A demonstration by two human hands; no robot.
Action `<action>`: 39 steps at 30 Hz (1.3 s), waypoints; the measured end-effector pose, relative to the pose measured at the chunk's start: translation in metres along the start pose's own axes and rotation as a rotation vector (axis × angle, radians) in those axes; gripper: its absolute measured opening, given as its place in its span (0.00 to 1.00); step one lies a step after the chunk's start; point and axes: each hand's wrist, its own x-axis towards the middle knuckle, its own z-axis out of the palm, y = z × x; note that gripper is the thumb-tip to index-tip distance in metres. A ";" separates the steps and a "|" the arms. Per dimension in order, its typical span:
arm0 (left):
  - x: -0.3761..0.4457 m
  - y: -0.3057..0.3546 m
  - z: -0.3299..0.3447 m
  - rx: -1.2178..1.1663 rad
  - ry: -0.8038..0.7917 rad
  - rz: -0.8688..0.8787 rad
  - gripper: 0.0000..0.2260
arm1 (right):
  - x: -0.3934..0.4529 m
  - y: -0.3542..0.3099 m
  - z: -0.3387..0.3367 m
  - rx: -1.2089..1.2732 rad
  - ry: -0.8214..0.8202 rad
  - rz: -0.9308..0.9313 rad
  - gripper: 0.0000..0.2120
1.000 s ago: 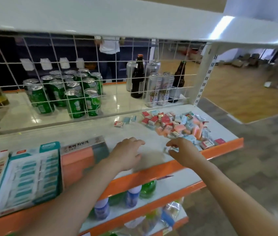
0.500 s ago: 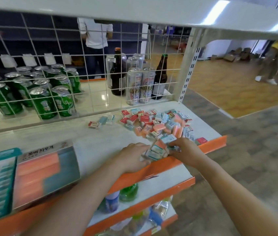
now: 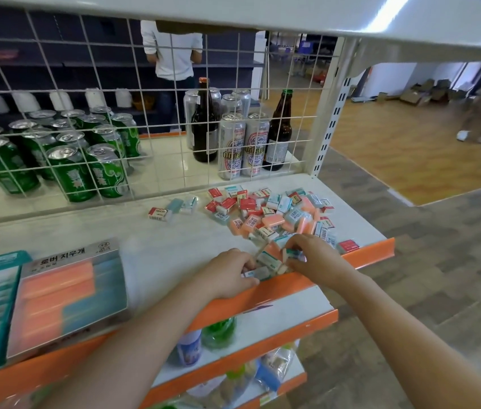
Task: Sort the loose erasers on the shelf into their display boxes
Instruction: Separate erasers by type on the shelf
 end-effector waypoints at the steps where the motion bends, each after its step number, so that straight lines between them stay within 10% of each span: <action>1: 0.000 0.000 0.001 -0.048 0.007 -0.012 0.14 | -0.001 -0.001 0.000 0.012 0.021 0.002 0.14; 9: -0.005 -0.008 0.000 -0.194 0.105 -0.061 0.08 | 0.001 -0.004 -0.003 0.083 0.157 0.023 0.08; 26: -0.011 -0.064 -0.027 -0.255 0.397 -0.273 0.04 | 0.002 -0.019 0.000 0.038 -0.069 0.128 0.15; 39: -0.013 -0.072 -0.030 -0.328 0.428 -0.233 0.04 | 0.009 -0.033 -0.017 0.203 0.209 0.178 0.10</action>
